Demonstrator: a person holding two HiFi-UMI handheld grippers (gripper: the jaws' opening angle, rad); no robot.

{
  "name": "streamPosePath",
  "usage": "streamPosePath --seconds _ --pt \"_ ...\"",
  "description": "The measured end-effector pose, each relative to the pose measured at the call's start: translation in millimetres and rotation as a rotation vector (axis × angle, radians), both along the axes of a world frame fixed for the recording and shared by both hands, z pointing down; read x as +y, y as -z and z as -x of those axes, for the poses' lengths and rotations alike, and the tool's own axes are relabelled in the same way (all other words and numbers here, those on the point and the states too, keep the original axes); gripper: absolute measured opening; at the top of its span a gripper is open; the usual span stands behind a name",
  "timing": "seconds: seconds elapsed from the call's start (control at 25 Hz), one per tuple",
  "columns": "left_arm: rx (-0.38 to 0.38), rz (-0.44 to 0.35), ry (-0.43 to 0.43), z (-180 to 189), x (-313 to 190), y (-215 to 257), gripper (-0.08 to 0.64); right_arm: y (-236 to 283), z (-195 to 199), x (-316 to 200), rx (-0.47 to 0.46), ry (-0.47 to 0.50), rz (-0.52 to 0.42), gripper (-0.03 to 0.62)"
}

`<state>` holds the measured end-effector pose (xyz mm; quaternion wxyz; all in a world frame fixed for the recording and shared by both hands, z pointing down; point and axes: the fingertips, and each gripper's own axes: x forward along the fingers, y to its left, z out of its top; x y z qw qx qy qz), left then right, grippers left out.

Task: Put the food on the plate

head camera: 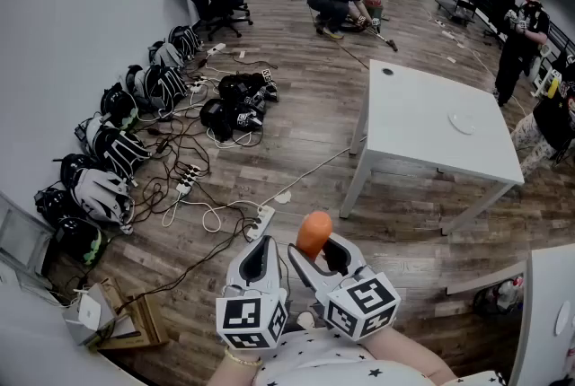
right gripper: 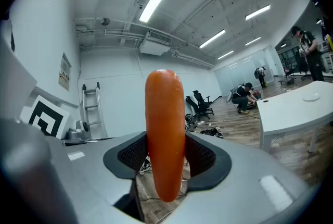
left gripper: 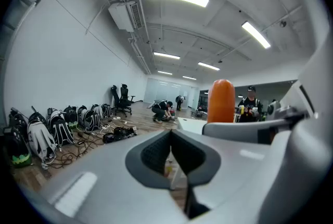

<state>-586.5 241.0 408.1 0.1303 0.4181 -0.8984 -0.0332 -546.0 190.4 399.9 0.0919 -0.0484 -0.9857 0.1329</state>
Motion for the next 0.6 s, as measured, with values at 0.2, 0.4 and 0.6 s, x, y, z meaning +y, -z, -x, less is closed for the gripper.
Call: streamPosePath --seconds 0.2,0.4,0.6 --pt "0.001 0.010 -0.016 -11.1 -15.2 3.4 0.008 0.3 -12.6 -20.6 0.012 -0.033 0.003 0.219" --pt "-0.018 0.023 -0.094 -43.3 -54.9 7.9 0.008 4.9 -47.7 -59.2 0.004 -0.105 -0.010 0.219" --pt "-0.020 0.014 -0.211 -91.9 -112.5 10.9 0.008 10.6 -101.9 -109.4 0.001 -0.211 -0.029 0.219"
